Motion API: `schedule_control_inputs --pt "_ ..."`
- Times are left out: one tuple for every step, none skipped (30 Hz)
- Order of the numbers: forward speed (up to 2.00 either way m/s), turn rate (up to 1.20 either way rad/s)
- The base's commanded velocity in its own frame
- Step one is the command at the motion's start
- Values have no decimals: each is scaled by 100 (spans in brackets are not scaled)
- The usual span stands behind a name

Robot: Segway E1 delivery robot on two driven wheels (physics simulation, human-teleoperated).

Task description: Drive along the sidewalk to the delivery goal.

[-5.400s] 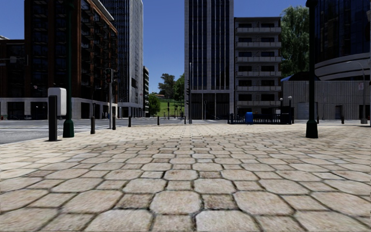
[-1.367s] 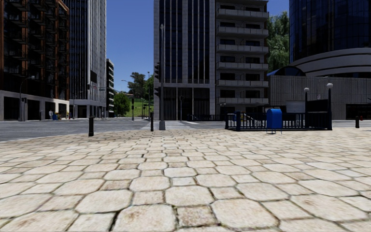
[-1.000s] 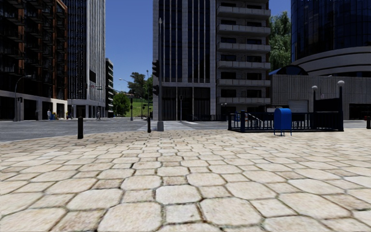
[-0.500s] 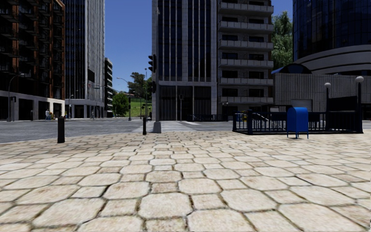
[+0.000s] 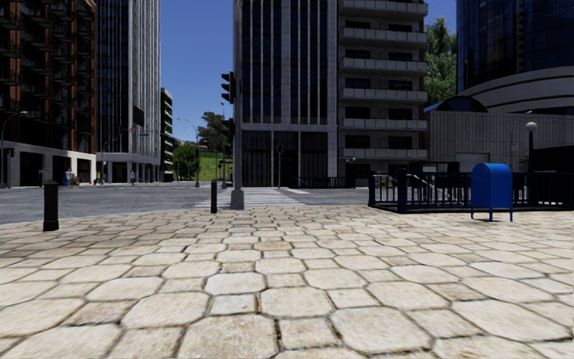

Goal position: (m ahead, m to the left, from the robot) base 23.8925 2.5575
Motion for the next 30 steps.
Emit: schedule_control_inputs --pt "200 0" --pt "200 0" --pt "200 0" --pt "200 0" --pt "200 0" --pt "200 0" --pt "200 0" --pt "200 0" --pt "200 0" --pt "200 0" --pt "200 0" --pt "200 0" --pt "200 0" --pt "200 0" --pt "200 0" --pt "200 0" --pt "200 0" --pt "200 0" --pt "200 0" --pt "200 0" --pt "200 0" --pt "200 0" --pt "200 0" --pt "200 0" --pt "200 0" --pt "200 0" --pt "200 0" --pt "200 0" --pt "200 0" --pt "200 0"
